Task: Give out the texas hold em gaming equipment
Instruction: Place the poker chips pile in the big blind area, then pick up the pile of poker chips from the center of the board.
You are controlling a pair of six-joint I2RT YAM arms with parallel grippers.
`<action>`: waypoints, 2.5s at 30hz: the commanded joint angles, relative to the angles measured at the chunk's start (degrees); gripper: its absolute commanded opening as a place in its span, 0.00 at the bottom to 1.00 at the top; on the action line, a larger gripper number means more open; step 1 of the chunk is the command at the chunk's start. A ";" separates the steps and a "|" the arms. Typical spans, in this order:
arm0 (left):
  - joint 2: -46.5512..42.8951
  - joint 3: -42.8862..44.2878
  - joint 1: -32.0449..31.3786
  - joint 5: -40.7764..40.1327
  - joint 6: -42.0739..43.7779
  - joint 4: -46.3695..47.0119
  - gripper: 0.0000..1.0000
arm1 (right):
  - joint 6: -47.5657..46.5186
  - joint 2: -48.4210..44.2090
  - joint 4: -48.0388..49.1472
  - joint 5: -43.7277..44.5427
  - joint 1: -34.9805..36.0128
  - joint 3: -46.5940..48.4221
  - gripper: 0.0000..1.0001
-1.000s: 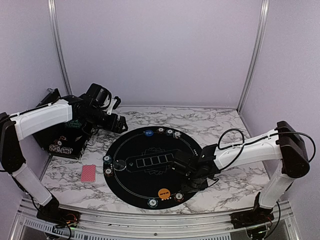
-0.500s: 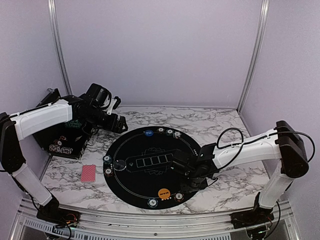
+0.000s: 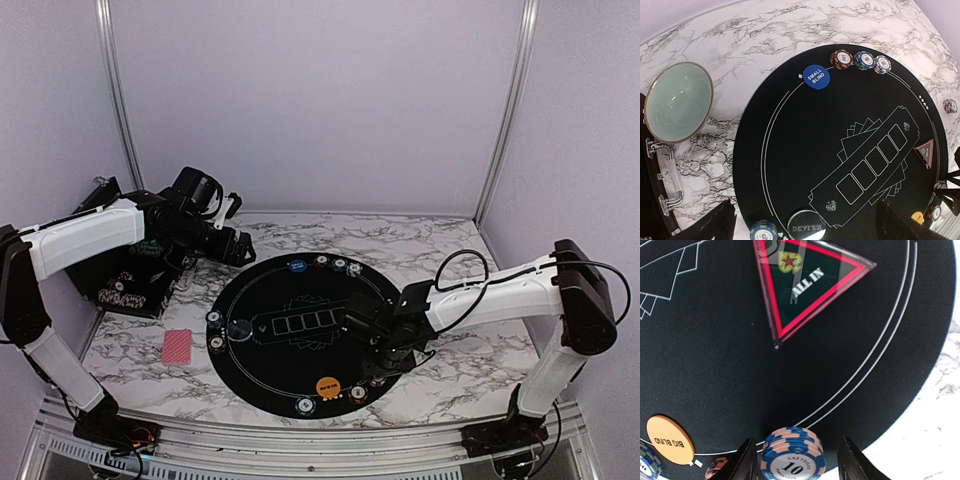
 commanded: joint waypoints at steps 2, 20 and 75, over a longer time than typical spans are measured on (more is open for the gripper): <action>0.81 -0.47 0.35 0.19 -0.10 0.64 0.99 | -1.26 -2.25 -1.50 1.99 -1.50 1.89 0.53; 1.31 -0.53 0.35 -0.29 0.02 0.64 0.99 | -9.64 -8.22 -2.91 4.92 -10.82 1.05 0.56; 1.66 -0.48 0.35 -1.15 0.36 0.33 0.99 | -31.60 -0.29 10.70 -0.55 -41.27 -4.11 0.63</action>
